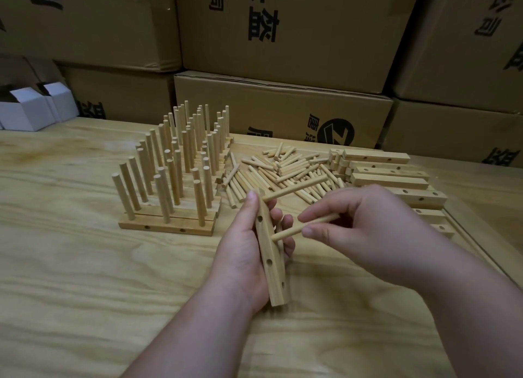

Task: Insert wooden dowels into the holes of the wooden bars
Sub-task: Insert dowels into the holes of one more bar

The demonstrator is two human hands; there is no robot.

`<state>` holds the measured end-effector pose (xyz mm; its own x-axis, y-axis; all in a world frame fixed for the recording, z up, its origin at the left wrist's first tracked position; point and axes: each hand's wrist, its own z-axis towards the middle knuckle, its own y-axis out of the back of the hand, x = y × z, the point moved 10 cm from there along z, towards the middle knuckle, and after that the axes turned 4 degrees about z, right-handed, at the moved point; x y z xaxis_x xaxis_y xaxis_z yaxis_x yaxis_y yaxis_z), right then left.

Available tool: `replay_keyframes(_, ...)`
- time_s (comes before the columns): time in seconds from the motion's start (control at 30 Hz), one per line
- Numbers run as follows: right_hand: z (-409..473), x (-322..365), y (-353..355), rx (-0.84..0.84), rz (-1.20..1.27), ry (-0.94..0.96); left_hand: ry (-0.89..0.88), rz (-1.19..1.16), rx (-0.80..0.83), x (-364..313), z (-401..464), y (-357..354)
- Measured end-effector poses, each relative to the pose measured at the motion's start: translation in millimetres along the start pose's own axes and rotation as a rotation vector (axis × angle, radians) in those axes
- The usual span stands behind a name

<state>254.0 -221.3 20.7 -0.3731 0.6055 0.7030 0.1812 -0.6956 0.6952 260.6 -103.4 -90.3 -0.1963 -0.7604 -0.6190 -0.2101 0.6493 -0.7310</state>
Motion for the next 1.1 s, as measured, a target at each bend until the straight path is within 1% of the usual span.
replay_keyframes(0.27,3.0,-10.2,-13.3,-0.017,-0.132,-0.027,-0.042,0.011,0.018,-3.1,1.4,0.7)
replay_keyframes(0.47,1.3,-11.4,-11.3,-0.008,-0.092,-0.048,-0.1,0.039,0.028,-7.1,1.5,0.4)
replay_keyframes(0.53,2.0,-10.8,-11.6,-0.002,0.004,-0.051,-0.101,0.042,0.048,-7.7,1.5,-0.9)
replay_keyframes(0.63,0.5,-10.2,-17.7,0.064,0.375,-0.105,-0.084,0.019,0.073,-7.5,2.8,-1.8)
replay_keyframes(0.7,0.6,-16.7,-16.6,0.021,0.554,-0.178,-0.075,-0.038,0.065,-8.7,4.3,0.4)
replay_keyframes(0.73,1.3,-23.7,-16.0,-0.02,0.593,-0.23,-0.077,-0.057,0.061,-9.9,5.2,1.4)
replay_keyframes(0.77,1.7,-31.4,-16.7,-0.053,0.589,-0.285,-0.08,-0.069,0.062,-10.6,5.6,1.5)
replay_keyframes(0.83,1.5,-43.4,-23.0,-0.072,0.495,-0.362,-0.077,-0.086,0.075,-10.3,5.2,-0.4)
replay_keyframes(0.93,-0.5,-48.8,-36.5,-0.019,0.345,-0.392,-0.052,-0.104,0.129,-5.4,3.1,-6.6)
replay_keyframes(1.1,-1.4,-45.0,-47.4,0.026,0.373,-0.385,-0.023,-0.071,0.147,-1.2,-0.9,-11.0)
